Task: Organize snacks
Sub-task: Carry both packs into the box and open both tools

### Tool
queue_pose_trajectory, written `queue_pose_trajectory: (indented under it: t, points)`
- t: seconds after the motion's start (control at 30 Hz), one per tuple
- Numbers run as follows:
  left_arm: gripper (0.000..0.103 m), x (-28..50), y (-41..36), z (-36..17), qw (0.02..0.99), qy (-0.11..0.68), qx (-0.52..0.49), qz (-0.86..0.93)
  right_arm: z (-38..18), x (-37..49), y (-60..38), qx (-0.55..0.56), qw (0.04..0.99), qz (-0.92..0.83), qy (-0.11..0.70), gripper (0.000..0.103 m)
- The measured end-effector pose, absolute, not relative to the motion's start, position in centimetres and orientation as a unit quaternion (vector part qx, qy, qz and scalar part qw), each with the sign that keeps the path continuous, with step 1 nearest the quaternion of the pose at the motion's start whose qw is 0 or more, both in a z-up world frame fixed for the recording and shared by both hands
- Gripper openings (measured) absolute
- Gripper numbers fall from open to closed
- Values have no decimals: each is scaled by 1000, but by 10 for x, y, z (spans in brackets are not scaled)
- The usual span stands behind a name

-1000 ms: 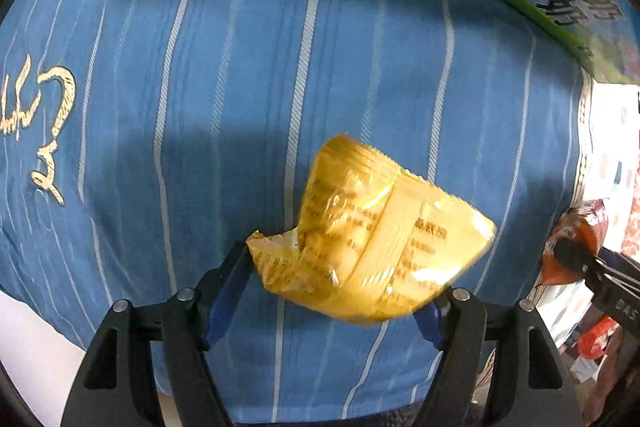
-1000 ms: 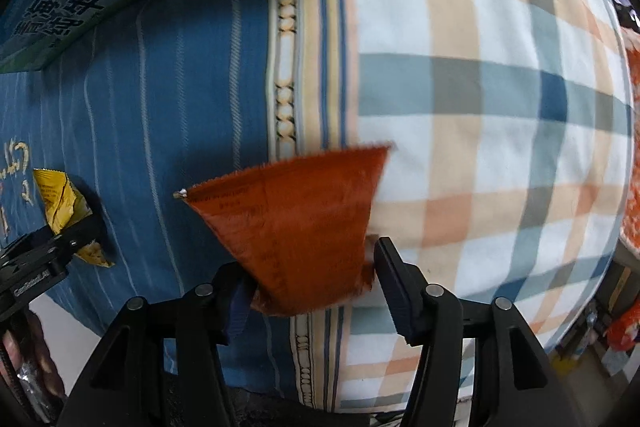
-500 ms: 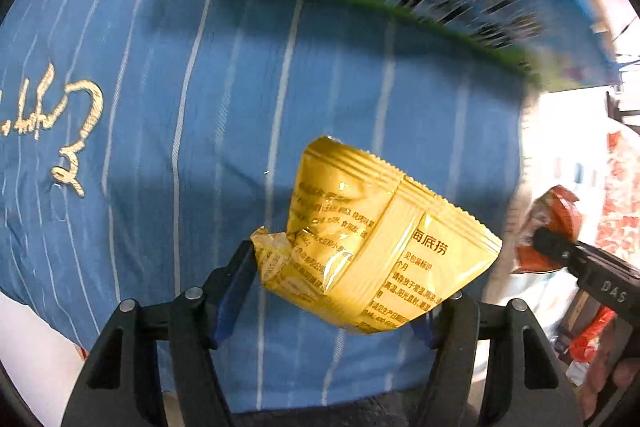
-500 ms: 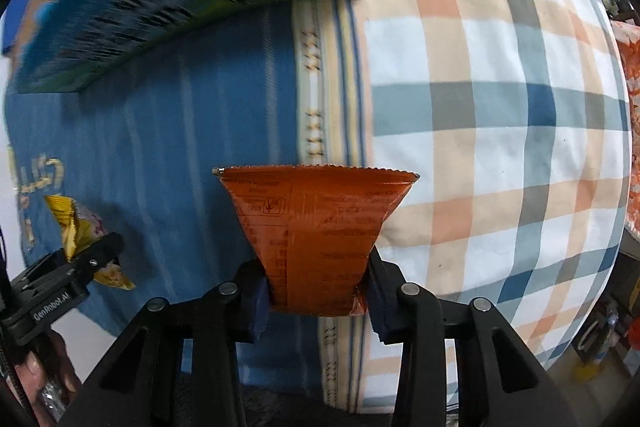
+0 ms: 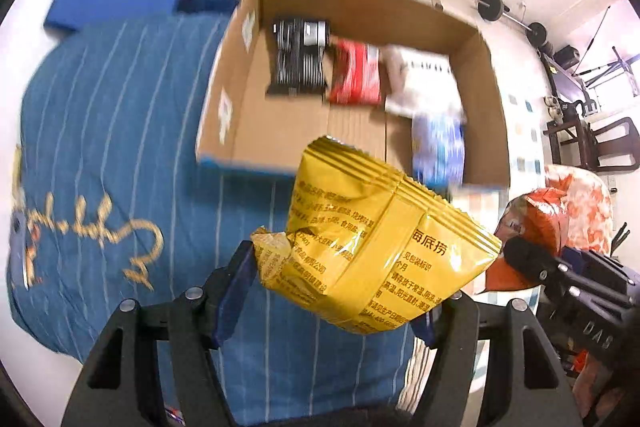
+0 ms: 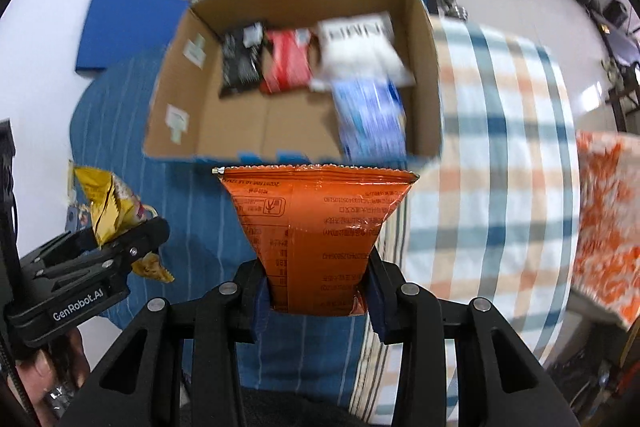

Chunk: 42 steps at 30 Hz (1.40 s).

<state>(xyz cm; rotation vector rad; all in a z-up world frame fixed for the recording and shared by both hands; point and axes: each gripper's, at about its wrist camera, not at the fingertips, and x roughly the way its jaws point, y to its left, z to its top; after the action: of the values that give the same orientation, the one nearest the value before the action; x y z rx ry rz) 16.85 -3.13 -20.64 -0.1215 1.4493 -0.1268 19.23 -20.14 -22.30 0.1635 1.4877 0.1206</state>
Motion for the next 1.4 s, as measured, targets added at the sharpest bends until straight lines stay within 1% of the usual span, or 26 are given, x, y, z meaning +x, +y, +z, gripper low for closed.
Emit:
queue_pose_trajectory:
  t: [0.03,0.13,0.27,0.43,0.6,0.8,1.0,1.33,1.37,1.4]
  points:
    - [65,180,-29,-211,748,659,-52,-58,-217,201,-197,72,736,56,671,42]
    - [65,210,-31,-204,758,649,-37,-55,-217,220,-197,70,741,62,665,41]
    - [65,246,-31,-215,757,651,-29,-49,-214,244,-190,67,746,62,660,41]
    - [65,277,-29,-234,747,663,-27,-46,-232,278,-186,66,742,60,664,42]
    - [65,301,-26,-278,710,701,-52,-49,-264,307,-183,73,726,61,681,42]
    - [65,316,-21,-330,657,748,-83,-44,-316,331,-174,69,696,62,712,42]
    - [65,326,-15,-367,612,781,-122,-38,-362,344,-159,49,673,64,735,42]
    - [66,327,-13,-398,568,813,-127,-32,-400,356,-146,48,643,76,761,43]
    - [66,326,-13,-399,564,815,-129,-31,-401,357,-147,48,642,77,762,43]
    - [66,325,-12,-400,562,816,-128,-28,-402,357,-146,47,640,78,762,46]
